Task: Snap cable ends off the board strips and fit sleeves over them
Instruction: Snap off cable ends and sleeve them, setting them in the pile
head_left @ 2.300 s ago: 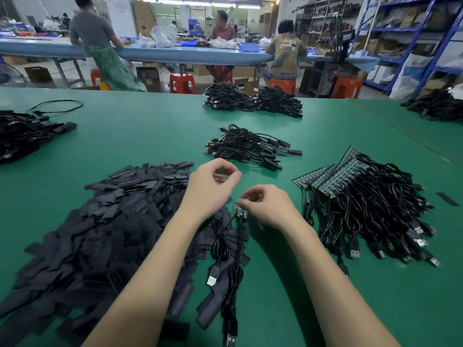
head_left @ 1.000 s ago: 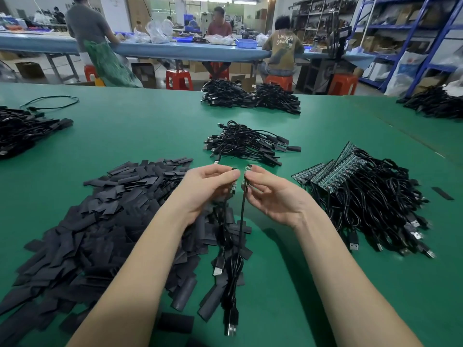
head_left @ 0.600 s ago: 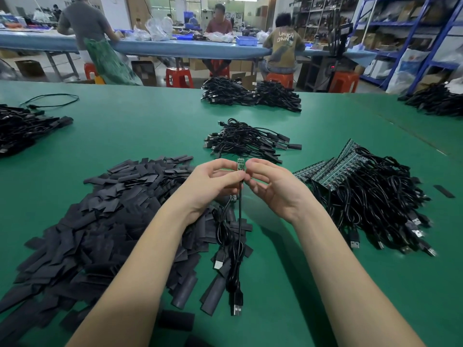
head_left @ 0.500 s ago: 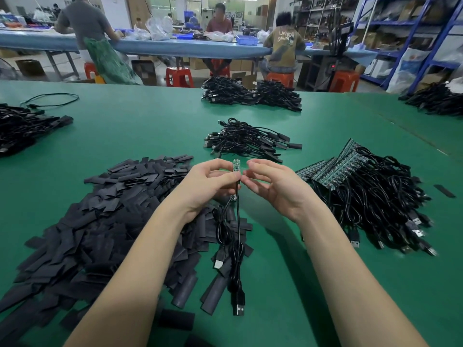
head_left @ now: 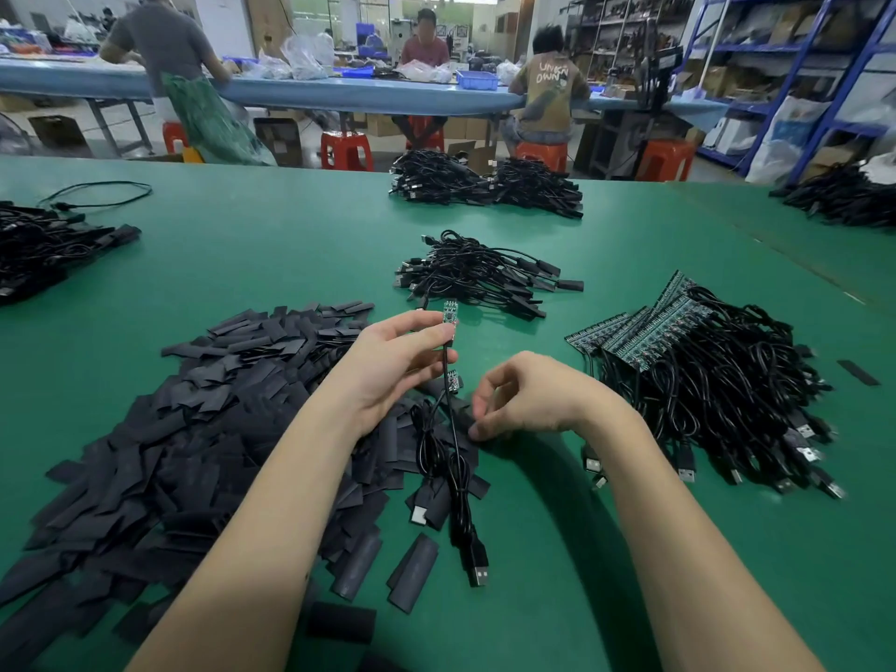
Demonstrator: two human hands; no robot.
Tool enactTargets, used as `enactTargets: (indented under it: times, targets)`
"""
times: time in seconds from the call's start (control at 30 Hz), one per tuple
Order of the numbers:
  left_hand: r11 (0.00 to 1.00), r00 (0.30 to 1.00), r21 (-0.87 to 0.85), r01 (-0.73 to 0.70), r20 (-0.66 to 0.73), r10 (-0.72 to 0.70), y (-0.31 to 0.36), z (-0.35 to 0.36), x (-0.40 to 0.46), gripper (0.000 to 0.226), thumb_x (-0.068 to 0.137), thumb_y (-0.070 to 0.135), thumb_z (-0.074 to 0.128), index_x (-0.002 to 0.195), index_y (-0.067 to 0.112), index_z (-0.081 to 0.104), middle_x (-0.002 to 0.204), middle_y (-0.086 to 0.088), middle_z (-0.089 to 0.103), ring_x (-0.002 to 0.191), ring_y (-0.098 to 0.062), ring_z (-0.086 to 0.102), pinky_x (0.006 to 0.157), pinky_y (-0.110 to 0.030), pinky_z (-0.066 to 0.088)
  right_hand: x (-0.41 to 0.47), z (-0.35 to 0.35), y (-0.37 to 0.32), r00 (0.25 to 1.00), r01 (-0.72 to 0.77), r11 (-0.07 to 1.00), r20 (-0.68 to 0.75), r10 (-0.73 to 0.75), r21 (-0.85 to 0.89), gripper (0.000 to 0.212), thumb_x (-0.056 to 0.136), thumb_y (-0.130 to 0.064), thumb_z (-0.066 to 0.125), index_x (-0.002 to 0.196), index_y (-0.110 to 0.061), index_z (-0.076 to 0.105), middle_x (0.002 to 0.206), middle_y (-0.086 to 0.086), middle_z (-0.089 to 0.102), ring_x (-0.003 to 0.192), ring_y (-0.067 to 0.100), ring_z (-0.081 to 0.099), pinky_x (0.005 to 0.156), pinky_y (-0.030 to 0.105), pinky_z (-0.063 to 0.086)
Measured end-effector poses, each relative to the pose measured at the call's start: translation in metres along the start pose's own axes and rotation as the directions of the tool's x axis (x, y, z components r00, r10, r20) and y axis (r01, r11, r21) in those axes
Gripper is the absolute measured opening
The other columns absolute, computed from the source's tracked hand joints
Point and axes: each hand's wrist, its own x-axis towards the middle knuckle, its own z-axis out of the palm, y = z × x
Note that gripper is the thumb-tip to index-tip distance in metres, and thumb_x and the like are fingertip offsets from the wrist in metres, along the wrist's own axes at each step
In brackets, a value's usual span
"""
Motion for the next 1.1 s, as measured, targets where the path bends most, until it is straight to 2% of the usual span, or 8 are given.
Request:
enactTargets:
  times: [0.07,0.13,0.27,0.37,0.47,0.7,0.93,1.1]
  targets:
    - [1.000,1.000,0.018,0.010,0.024,-0.010,0.000,0.000,0.000,0.009,0.090,0.010,0.072,0.098,0.014,0.071,0.083,0.003,0.073,0.070,-0.011,0.072,0.064,-0.017,0.055,-0.003,-0.002,0.003,1.000,0.004,0.996,-0.008,-0.004,0.090,0.014,0.078,-0.019,0.083,0.074,-0.021,0.070,0.066,-0.005,0.069,0.060,0.010,0.061,0.061,0.020,0.050]
    - [0.999,0.998,0.038,0.019,0.051,-0.021,0.000,0.000,-0.001,0.010,0.090,0.011,0.072,0.099,0.014,0.072,0.083,0.003,0.073,0.071,-0.011,0.071,0.065,-0.017,0.055,-0.004,-0.002,0.005,0.997,0.034,0.956,-0.073,-0.013,0.291,0.017,0.084,-0.009,0.076,0.074,-0.018,0.065,0.064,-0.003,0.063,0.057,0.012,0.054,0.053,0.019,0.046]
    - [0.995,0.986,0.091,0.040,0.158,-0.054,0.001,0.003,-0.005,0.020,0.081,0.015,0.077,0.101,0.014,0.071,0.081,0.000,0.074,0.069,-0.010,0.069,0.064,-0.017,0.054,-0.002,-0.004,0.007,0.988,0.132,0.615,-0.154,-0.018,0.777,0.023,0.089,0.001,0.068,0.081,-0.014,0.053,0.082,0.009,0.074,0.056,0.010,0.054,0.048,0.016,0.043]
    - [0.995,0.971,0.086,0.047,0.228,-0.065,0.001,0.005,-0.009,0.022,0.068,0.022,0.081,0.089,0.021,0.076,0.083,0.000,0.073,0.068,-0.010,0.068,0.064,-0.017,0.053,-0.003,-0.006,0.008,0.975,0.221,0.375,-0.216,-0.054,0.900,0.018,0.079,-0.007,0.076,0.078,-0.015,0.060,0.078,0.004,0.072,0.058,0.010,0.063,0.052,0.017,0.051]
    - [0.996,0.965,0.079,0.048,0.254,-0.066,0.002,0.006,-0.009,0.015,0.067,0.023,0.082,0.080,0.024,0.076,0.082,0.000,0.072,0.068,-0.010,0.067,0.064,-0.017,0.053,-0.004,-0.007,0.012,0.958,0.284,0.243,-0.282,-0.043,0.928,0.018,0.073,-0.013,0.078,0.090,-0.018,0.076,0.088,0.002,0.075,0.065,0.009,0.068,0.060,0.016,0.055]
    - [0.994,0.949,0.091,0.067,0.301,-0.092,0.005,0.006,-0.011,0.014,0.068,0.022,0.081,0.079,0.022,0.073,0.081,0.000,0.070,0.067,-0.010,0.065,0.066,-0.018,0.054,-0.005,-0.005,0.013,0.943,0.334,0.178,-0.332,-0.041,0.926,0.013,0.073,-0.019,0.077,0.084,-0.024,0.082,0.097,-0.003,0.077,0.080,0.008,0.071,0.062,0.014,0.054]
    - [0.992,0.949,0.108,0.062,0.301,-0.092,0.005,0.007,-0.012,0.018,0.070,0.020,0.081,0.085,0.017,0.070,0.082,-0.001,0.070,0.067,-0.010,0.064,0.067,-0.018,0.054,-0.003,-0.004,0.010,0.933,0.359,0.112,-0.356,-0.046,0.927,0.013,0.071,-0.013,0.076,0.080,-0.019,0.082,0.090,0.001,0.077,0.077,0.007,0.071,0.066,0.014,0.055]
    - [0.993,0.949,0.104,0.062,0.301,-0.091,0.005,0.006,-0.012,0.017,0.069,0.021,0.081,0.083,0.019,0.072,0.082,0.000,0.071,0.067,-0.010,0.064,0.067,-0.018,0.054,-0.004,-0.004,0.010,0.935,0.355,0.129,-0.352,-0.043,0.926,0.013,0.070,-0.010,0.076,0.078,-0.018,0.082,0.089,0.002,0.077,0.076,0.007,0.071,0.067,0.015,0.056]
